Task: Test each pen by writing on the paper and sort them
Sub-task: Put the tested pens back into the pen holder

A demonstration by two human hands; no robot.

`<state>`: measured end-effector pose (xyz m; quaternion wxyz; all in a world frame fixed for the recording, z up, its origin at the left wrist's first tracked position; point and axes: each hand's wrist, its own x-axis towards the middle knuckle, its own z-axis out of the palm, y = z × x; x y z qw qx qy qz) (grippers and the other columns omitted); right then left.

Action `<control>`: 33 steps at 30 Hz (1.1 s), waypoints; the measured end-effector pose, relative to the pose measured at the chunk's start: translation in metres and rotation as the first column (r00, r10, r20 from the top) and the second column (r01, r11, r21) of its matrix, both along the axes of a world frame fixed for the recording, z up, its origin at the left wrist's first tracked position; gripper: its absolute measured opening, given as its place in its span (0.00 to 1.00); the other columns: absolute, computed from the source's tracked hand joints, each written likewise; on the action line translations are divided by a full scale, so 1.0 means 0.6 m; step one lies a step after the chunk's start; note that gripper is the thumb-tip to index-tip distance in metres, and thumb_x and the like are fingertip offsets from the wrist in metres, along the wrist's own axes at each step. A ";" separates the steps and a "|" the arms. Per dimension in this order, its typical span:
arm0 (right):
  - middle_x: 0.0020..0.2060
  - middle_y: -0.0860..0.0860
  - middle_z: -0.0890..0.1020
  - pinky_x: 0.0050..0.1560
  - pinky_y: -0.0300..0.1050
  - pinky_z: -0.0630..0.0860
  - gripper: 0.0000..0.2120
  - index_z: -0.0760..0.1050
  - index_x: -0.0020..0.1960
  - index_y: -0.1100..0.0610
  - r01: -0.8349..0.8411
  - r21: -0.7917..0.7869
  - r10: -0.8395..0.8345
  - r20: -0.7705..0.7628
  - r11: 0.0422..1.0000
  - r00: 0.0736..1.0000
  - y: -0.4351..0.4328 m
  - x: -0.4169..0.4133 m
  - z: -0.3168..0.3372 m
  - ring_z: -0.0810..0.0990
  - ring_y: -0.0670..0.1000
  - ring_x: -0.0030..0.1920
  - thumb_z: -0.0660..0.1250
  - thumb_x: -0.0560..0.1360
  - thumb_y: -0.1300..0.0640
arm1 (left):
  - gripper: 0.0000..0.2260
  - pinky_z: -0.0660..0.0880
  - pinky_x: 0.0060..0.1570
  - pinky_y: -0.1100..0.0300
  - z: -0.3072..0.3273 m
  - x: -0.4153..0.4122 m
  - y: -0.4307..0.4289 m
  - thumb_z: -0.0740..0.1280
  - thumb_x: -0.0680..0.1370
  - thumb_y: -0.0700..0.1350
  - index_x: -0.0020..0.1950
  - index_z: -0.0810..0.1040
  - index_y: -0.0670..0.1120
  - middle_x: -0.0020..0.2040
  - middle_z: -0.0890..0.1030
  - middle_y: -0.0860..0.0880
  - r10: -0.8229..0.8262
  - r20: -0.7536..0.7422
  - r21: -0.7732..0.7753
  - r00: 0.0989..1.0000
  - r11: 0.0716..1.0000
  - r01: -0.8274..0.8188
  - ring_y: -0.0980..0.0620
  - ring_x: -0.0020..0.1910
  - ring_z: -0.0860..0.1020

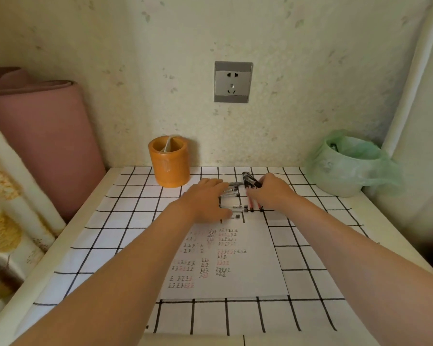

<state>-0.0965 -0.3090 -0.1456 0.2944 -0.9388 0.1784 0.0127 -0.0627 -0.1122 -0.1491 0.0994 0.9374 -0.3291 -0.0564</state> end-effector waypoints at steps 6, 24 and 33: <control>0.39 0.53 0.78 0.33 0.42 0.70 0.10 0.70 0.41 0.57 0.019 -0.156 -0.022 -0.019 0.988 1.000 0.013 0.013 -0.005 0.75 0.50 0.36 0.68 0.74 0.54 | 0.37 0.58 0.74 0.50 -0.006 0.013 0.003 0.65 0.75 0.64 0.79 0.57 0.51 0.79 0.57 0.52 0.026 -0.064 0.027 0.998 0.999 -0.024 0.49 0.77 0.54; 0.38 0.49 0.77 0.40 0.41 0.71 0.08 0.72 0.45 0.53 -0.146 0.569 -0.126 0.410 0.809 0.903 0.006 -0.008 0.037 0.76 0.47 0.38 0.70 0.75 0.62 | 0.31 0.66 0.63 0.61 0.108 -0.008 -0.079 0.63 0.82 0.46 0.79 0.50 0.57 0.75 0.65 0.49 -0.093 -0.272 -0.817 0.958 0.548 -0.179 0.52 0.71 0.69; 0.50 0.56 0.82 0.43 0.37 0.75 0.14 0.73 0.60 0.54 -0.193 0.613 -0.054 0.361 0.766 0.931 -0.002 -0.015 -0.001 0.81 0.49 0.43 0.70 0.76 0.61 | 0.19 0.73 0.64 0.58 0.101 -0.013 -0.113 0.64 0.79 0.36 0.67 0.76 0.50 0.63 0.79 0.53 -0.096 -0.183 -0.750 0.978 0.657 -0.076 0.56 0.59 0.78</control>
